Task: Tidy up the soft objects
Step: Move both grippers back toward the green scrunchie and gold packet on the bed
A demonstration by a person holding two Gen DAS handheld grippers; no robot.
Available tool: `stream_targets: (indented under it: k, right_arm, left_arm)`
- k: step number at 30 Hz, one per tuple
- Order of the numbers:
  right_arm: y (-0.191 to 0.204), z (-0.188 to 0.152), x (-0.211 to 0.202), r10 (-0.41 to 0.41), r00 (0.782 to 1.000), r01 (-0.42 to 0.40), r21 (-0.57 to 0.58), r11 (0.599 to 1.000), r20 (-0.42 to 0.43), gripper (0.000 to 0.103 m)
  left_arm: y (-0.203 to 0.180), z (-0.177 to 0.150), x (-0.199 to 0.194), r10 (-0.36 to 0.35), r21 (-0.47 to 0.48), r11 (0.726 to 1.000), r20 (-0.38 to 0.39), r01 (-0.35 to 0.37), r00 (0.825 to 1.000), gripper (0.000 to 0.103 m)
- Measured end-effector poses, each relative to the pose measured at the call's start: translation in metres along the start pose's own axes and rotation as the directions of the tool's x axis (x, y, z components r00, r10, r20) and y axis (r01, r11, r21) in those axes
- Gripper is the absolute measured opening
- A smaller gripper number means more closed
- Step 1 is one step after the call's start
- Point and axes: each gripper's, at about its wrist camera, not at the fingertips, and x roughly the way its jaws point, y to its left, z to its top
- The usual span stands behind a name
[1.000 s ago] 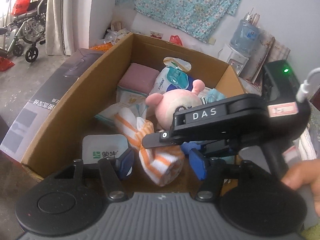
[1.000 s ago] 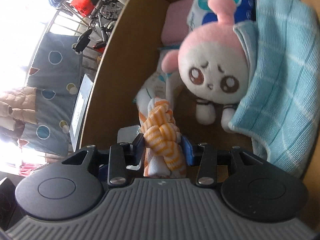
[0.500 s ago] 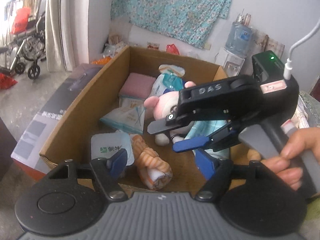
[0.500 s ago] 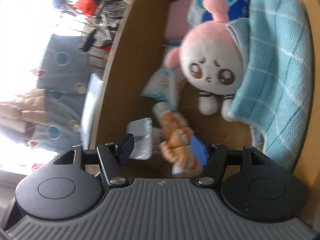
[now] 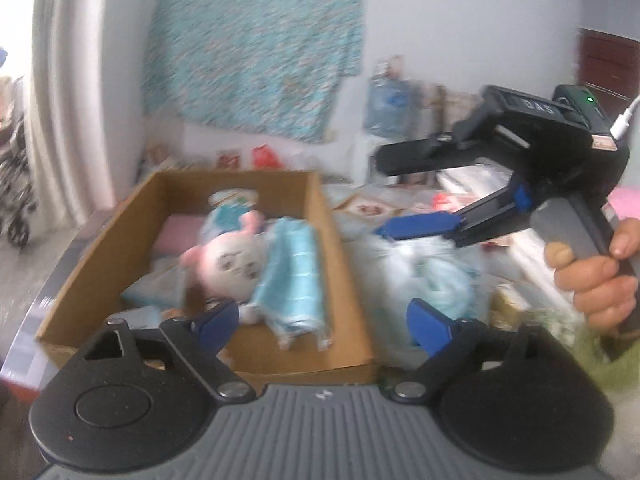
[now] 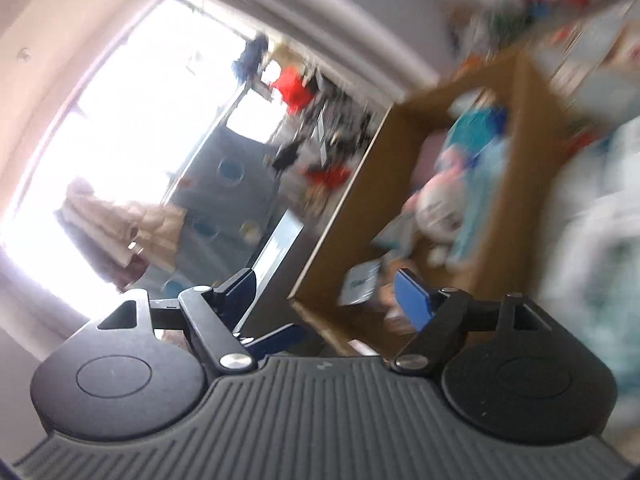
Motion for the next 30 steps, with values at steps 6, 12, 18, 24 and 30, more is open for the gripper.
stream_targets:
  k: [6,12,18,24,30]
  right_arm:
    - [-0.027,-0.029,-0.135,-0.170,0.950,0.171,0.019,0.985,0.263,0.082]
    - [-0.074,-0.075,-0.205,-0.348,0.863,0.313,0.152,0.937,0.366,0.084]
    - [-0.119,-0.112,-0.214,-0.454,0.805,0.381,0.253,0.889,0.382,0.084]
    - [-0.145,-0.131,-0.211,-0.552,0.736,0.470,0.290,0.833,0.392,0.084]
    - [-0.158,-0.140,-0.226,-0.574,0.715,0.473,0.329,0.818,0.400,0.084]
  left_arm:
    - [-0.063,-0.016,0.016,-0.172,0.099,0.980,0.007,0.170,0.985,0.095]
    - [-0.128,-0.039,0.059,-0.248,0.204,0.945,-0.067,0.256,0.966,0.095]
    - [-0.177,-0.056,0.097,-0.256,0.296,0.918,-0.072,0.266,0.964,0.094]
    - [-0.206,-0.066,0.128,-0.238,0.362,0.897,-0.089,0.254,0.967,0.081]
    - [-0.212,-0.058,0.158,-0.281,0.305,0.901,-0.129,0.308,0.951,0.065]
